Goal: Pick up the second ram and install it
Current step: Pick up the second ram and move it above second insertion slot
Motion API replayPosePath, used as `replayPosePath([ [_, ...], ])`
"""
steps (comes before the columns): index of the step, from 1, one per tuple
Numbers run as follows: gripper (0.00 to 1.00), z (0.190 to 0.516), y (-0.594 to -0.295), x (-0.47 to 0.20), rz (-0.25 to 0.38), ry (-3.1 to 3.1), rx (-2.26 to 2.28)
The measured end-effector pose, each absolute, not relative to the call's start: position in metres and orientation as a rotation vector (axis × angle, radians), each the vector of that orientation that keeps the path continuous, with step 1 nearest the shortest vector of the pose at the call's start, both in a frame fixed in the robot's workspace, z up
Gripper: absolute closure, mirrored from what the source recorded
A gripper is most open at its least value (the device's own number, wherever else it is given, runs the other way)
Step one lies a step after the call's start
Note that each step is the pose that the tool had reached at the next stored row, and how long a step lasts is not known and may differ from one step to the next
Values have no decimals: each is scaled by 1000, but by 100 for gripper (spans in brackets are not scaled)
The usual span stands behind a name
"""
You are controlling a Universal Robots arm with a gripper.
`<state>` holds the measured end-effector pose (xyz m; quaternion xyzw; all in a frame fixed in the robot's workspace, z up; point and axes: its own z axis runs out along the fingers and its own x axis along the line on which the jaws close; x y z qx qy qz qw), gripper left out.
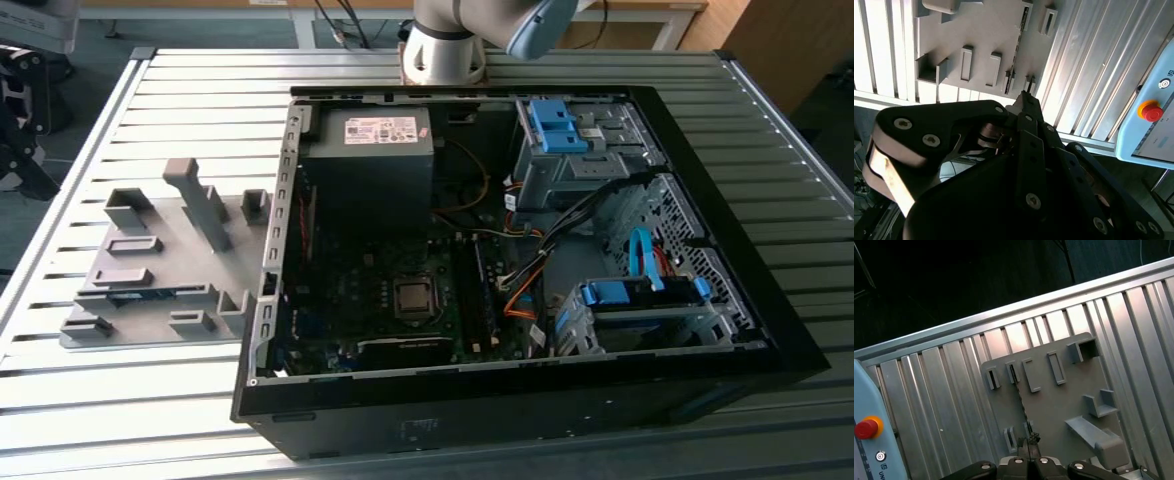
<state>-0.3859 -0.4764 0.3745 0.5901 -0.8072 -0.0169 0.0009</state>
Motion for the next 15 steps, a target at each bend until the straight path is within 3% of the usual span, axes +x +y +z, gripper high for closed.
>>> replayPosePath([
  [15,89,374,-477,-386,-53,-2403,2016],
])
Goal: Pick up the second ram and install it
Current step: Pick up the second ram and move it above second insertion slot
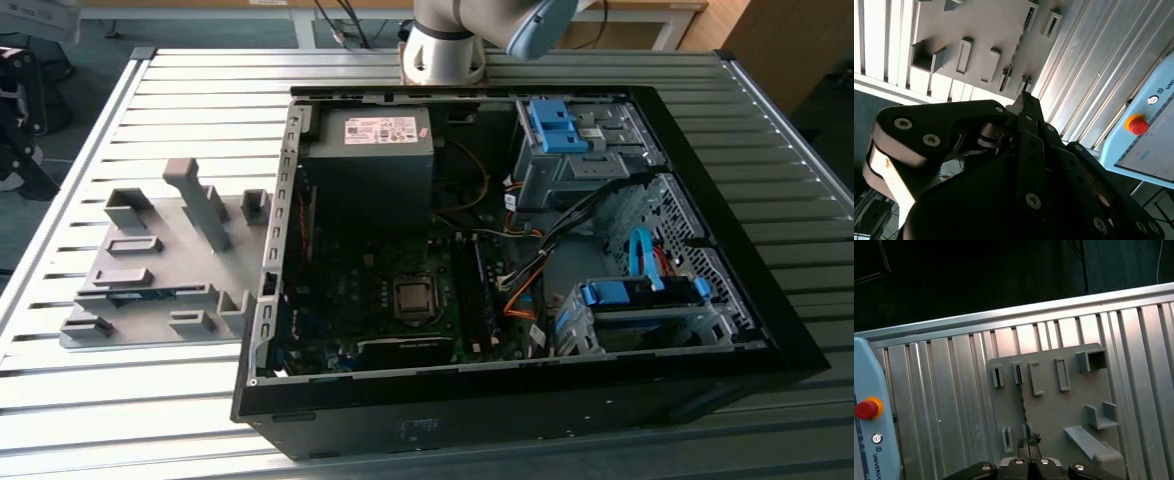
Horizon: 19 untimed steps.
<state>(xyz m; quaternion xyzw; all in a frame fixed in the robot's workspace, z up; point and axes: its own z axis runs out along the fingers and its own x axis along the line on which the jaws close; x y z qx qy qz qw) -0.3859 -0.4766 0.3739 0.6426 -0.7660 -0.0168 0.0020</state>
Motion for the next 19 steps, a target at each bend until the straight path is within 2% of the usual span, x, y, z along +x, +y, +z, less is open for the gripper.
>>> replayPosePath([
  [7,89,373,-477,-386,-53,-2403,2017],
  [8,82,373,-477,-386,-53,-2403,2018],
  [14,81,369,-476,-386,-52,-2378,2046],
  [15,75,367,-476,-386,-52,-2378,2046],
  [19,75,360,-475,-386,-53,-2368,2058],
])
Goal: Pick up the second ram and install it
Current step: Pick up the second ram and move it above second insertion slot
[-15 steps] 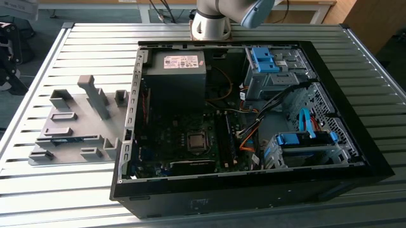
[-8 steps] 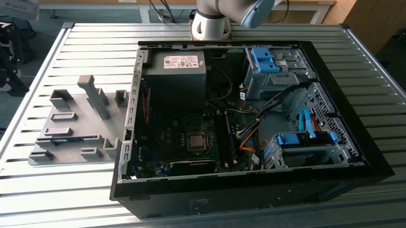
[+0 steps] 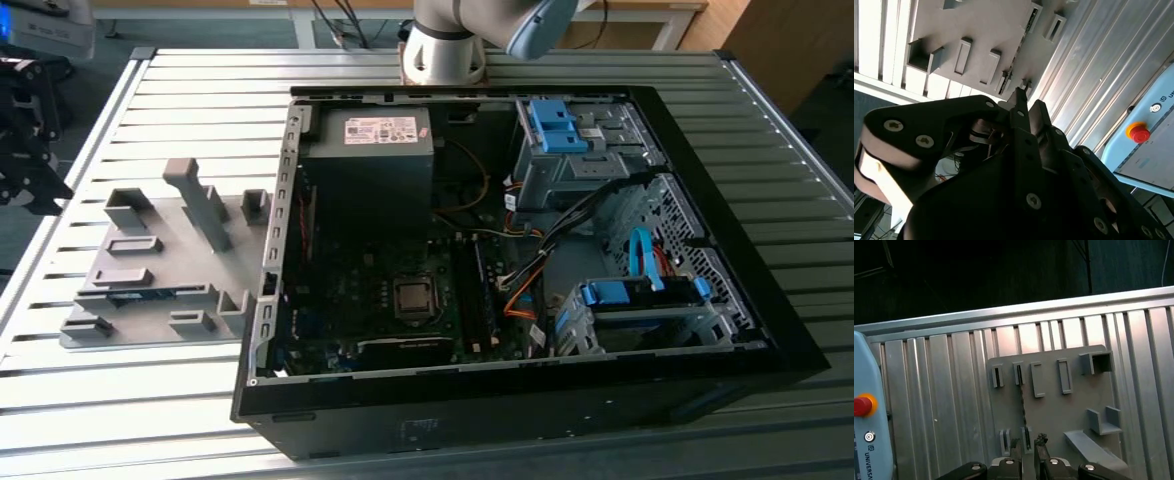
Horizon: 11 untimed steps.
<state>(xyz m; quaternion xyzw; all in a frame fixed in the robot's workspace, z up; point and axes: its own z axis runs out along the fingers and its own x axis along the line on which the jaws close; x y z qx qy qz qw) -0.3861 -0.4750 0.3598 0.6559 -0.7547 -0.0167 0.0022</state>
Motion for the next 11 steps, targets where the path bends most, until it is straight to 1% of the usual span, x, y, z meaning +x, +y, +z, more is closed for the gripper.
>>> replayPosePath([
  [5,74,352,-475,-388,-55,-2309,2124],
  [6,67,351,-475,-389,-56,-2303,2131],
  [11,67,342,-475,-396,-56,-2298,2137],
])
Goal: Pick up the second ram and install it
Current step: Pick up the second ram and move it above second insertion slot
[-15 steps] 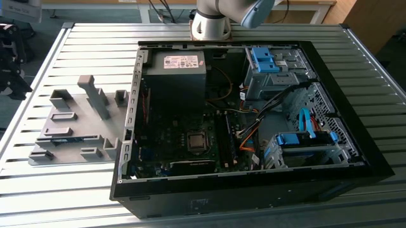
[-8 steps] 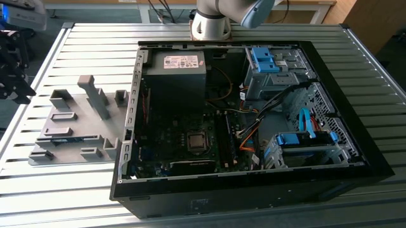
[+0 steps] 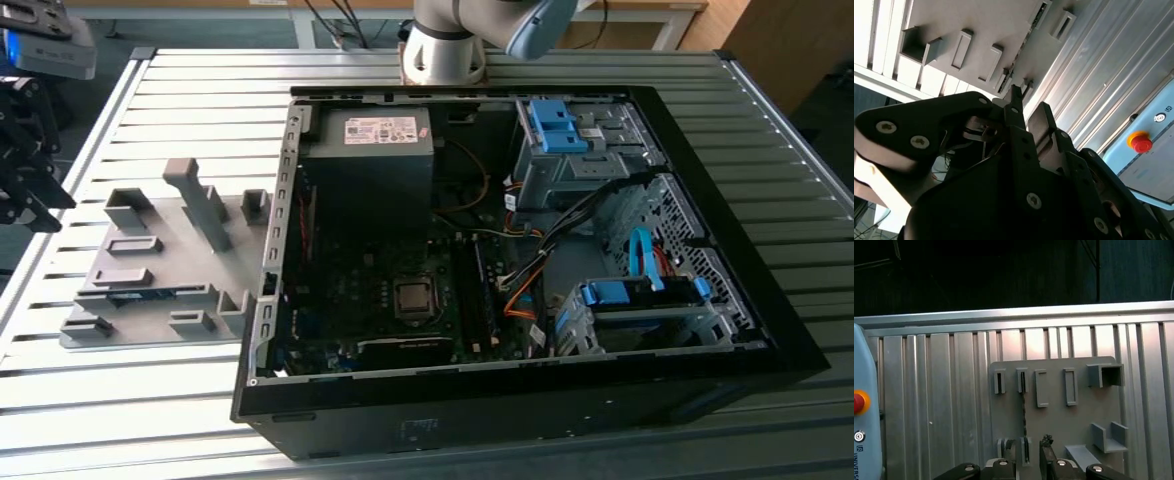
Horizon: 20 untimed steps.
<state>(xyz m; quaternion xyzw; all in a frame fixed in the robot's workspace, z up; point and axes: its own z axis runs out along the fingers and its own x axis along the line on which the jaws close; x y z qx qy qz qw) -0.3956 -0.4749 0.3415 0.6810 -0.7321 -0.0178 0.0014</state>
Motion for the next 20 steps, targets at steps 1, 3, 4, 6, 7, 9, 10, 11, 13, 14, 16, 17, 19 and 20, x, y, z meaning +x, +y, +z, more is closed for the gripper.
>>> replayPosePath([
  [1,67,340,-475,-396,-56,-2298,2137],
  [3,67,336,-475,-397,-56,-2298,2138],
  [4,67,334,-475,-397,-57,-2298,2138],
  [6,67,331,-475,-398,-59,-2299,2139],
  [7,67,329,-475,-398,-59,-2299,2139],
  [9,67,325,-475,-398,-59,-2299,2139],
  [10,67,324,-475,-398,-59,-2300,2139],
  [11,67,325,-475,-398,-59,-2299,2139],
  [13,67,325,-475,-398,-59,-2299,2139],
  [14,67,324,-475,-398,-59,-2300,2139],
  [16,66,324,-475,-398,-59,-2300,2139],
  [17,61,324,-475,-398,-59,-2300,2140],
  [19,61,321,-475,-398,-61,-2301,2141],
  [20,54,320,-475,-398,-62,-2301,2141],
])
